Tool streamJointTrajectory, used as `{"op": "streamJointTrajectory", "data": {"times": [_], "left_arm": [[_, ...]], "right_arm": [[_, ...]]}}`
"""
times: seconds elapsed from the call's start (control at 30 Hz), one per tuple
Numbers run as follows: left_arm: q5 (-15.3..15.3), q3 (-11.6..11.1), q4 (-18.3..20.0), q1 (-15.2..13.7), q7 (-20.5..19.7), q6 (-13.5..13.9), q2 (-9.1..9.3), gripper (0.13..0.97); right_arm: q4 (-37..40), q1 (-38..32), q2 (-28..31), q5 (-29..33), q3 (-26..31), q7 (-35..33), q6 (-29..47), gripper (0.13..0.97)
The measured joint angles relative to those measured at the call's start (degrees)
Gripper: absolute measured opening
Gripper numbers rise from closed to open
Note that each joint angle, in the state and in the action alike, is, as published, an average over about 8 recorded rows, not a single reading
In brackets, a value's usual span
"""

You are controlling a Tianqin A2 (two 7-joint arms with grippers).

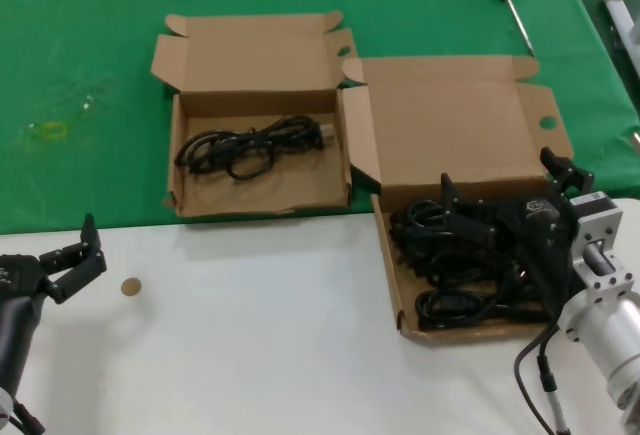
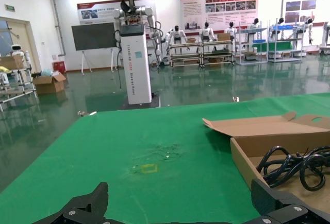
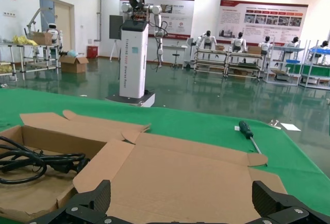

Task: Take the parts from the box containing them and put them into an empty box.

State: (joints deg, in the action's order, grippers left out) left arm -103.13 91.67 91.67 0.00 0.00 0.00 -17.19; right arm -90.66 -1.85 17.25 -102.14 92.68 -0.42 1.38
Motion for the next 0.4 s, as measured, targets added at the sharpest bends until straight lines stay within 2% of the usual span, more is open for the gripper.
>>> {"op": "streamJointTrajectory", "data": {"times": [0.4], "left_arm": [[0.0,0.0,0.0,0.0,0.0,0.0,0.0,0.966]], "right_arm": [[0.0,0.0,0.0,0.0,0.0,0.0,0.0,0.966]]}}
